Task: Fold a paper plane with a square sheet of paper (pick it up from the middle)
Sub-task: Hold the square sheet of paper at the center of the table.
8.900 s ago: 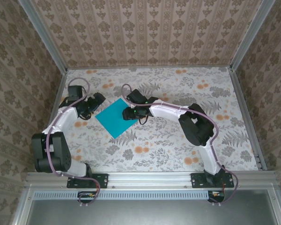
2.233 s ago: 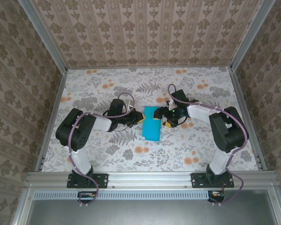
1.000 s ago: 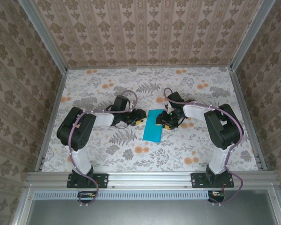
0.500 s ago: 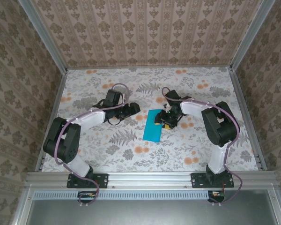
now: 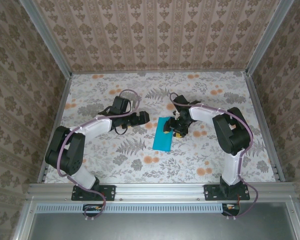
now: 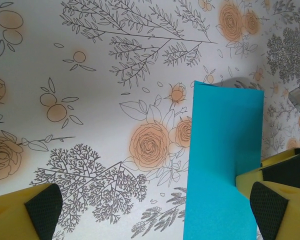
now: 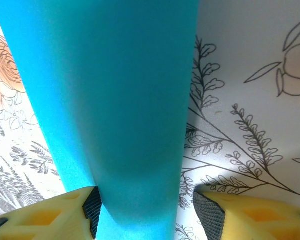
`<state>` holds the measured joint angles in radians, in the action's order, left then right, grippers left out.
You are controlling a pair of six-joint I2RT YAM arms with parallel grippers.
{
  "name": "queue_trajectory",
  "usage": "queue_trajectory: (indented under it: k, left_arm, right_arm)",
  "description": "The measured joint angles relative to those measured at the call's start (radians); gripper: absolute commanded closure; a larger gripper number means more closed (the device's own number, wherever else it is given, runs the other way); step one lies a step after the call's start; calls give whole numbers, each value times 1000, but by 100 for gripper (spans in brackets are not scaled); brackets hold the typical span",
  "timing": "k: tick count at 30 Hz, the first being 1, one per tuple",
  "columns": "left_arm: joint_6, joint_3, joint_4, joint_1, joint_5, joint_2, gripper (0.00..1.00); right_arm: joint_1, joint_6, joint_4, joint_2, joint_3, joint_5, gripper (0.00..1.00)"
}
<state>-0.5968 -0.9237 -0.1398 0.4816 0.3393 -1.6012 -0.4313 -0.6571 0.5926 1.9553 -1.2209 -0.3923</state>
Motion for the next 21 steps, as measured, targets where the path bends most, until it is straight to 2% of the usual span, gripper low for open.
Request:
queue_trajectory:
  k: [21]
  left_arm:
    - [8,8,47,29,58,-29,1]
  right_arm:
    - [-2,-39,25,21,-22,19,39]
